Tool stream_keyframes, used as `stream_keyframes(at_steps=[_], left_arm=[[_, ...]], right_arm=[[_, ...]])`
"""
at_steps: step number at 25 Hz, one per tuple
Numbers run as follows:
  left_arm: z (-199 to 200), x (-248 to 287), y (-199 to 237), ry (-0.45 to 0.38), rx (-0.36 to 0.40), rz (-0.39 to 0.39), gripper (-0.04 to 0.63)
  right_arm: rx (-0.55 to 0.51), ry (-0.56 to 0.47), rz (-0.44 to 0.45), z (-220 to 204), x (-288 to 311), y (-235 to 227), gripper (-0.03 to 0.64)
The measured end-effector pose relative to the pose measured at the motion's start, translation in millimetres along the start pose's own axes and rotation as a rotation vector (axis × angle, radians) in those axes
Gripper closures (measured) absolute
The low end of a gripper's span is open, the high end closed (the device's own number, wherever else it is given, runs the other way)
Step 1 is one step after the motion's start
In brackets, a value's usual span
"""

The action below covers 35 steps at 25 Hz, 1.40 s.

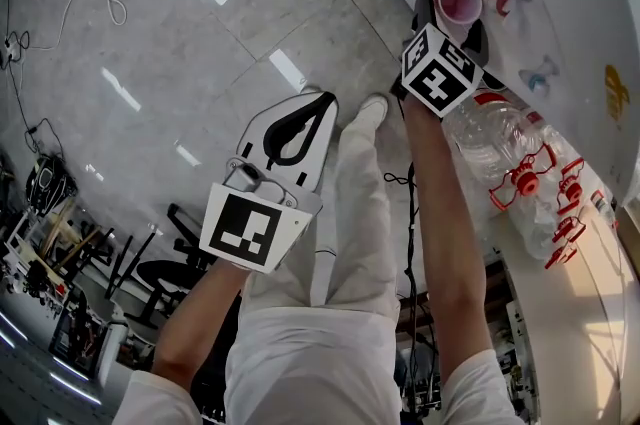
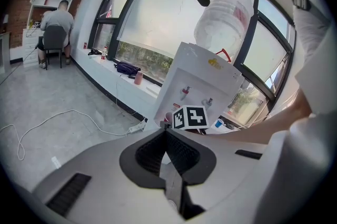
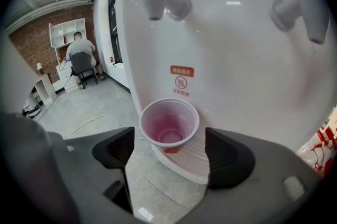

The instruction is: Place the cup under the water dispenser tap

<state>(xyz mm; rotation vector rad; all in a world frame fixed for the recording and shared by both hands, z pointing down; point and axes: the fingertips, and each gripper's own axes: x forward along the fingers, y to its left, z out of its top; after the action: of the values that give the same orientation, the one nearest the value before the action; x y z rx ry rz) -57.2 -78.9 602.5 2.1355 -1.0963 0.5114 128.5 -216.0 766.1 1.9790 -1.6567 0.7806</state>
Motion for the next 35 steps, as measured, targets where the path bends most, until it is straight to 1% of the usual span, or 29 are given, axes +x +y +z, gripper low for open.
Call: stream_keyframes(at_steps=[6, 10, 13, 15, 18, 21, 23, 27, 35], left_arm=[[11.9, -15.6, -11.0, -0.004, 0.026, -0.008, 0.595], [15.9, -24.0, -17.6, -0.001, 0.044, -0.016, 0.595], [20.1, -28.3, -22.4, -0.017, 0.068, -0.022, 0.595], [23.0, -29.3, -25.9, -0.029, 0.083, -0.024, 0.595], [24.9, -30.5, -33.2, -0.031, 0.081, -0.029, 0.595], [26.1, -34.8, -41.2, -0.008, 0.057, -0.031, 0.595], [28.8, -39.0, -44.7, -0.011, 0.051, -0.030, 0.595], [37.9, -46.1, -48.3, -0.056, 0.077, -0.023, 0.595], [40.0, -68.0, -60.1, -0.031, 0.085, -0.017, 0.595]], right_arm=[[-0.020, 0.029, 0.028, 0.4, -24.5, 5.3, 0.195], [-0.013, 0.037, 0.035, 1.6, -42.8, 7.6, 0.255], [-0.023, 0.035, 0.035, 5.4, -55.8, 7.1, 0.327], [-0.035, 0.038, 0.024, 7.6, -65.1, 4.7, 0.404], [-0.030, 0.040, 0.022, 7.8, -82.3, -0.2, 0.513], [-0.033, 0.038, 0.036, 8.7, -99.6, -3.3, 0.566], [-0.038, 0.036, 0.050, 10.6, -110.8, -3.8, 0.600], [-0.061, 0.028, 0.114, 20.6, -131.2, 0.6, 0.606], [-0.121, -0.039, 0.243, 59.4, -188.0, 9.3, 0.607]])
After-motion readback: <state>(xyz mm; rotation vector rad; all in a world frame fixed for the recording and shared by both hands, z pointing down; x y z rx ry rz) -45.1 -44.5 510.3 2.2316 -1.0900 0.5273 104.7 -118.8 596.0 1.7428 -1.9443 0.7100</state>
